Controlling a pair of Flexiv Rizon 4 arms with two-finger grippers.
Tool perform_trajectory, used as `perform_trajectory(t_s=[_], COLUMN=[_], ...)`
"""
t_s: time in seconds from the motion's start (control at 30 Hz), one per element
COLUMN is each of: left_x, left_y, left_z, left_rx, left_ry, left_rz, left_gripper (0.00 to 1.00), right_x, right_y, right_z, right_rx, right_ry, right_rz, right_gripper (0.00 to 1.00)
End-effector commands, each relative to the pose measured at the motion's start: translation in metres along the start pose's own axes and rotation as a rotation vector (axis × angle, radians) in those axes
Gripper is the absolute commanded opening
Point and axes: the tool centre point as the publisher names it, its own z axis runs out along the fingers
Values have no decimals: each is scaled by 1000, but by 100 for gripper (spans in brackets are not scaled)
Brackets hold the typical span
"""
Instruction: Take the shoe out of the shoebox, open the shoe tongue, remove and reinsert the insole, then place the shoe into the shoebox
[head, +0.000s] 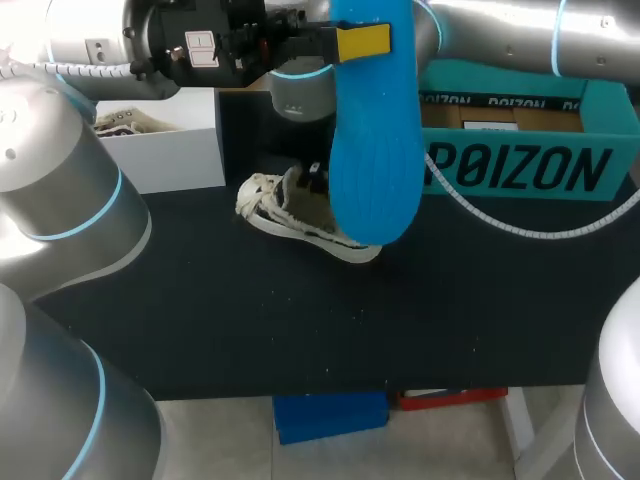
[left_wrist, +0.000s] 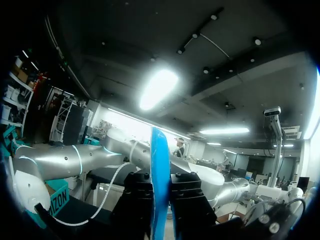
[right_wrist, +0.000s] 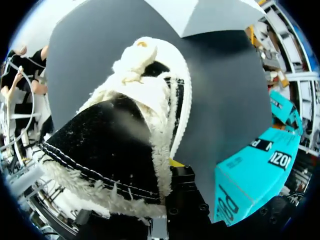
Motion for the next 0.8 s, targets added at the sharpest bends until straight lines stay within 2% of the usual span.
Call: perform_trajectory(t_s=[0.03,0.13,0.3,0.6,0.8], left_x=[0,0,0,0,0], left_y=[1,1,1,1,1], left_z=[1,1,1,1,1], left_rx=[1,1,1,1,1], left_ry=[-2,-2,-2,-2,-2], left_rz=[1,1,1,1,1], left_gripper=[0,0,0,0,0], right_x=[4,13,26,31,29], right_y=[-35,-42,-40,-31,-30], right_z=[-30,-27,-17,-5,5], right_rx=[102,113,106,110,93], right_ry=[31,88,140,149,129], right_rz=[684,914,1124,1361,1450], right_gripper=[0,0,0,0,0])
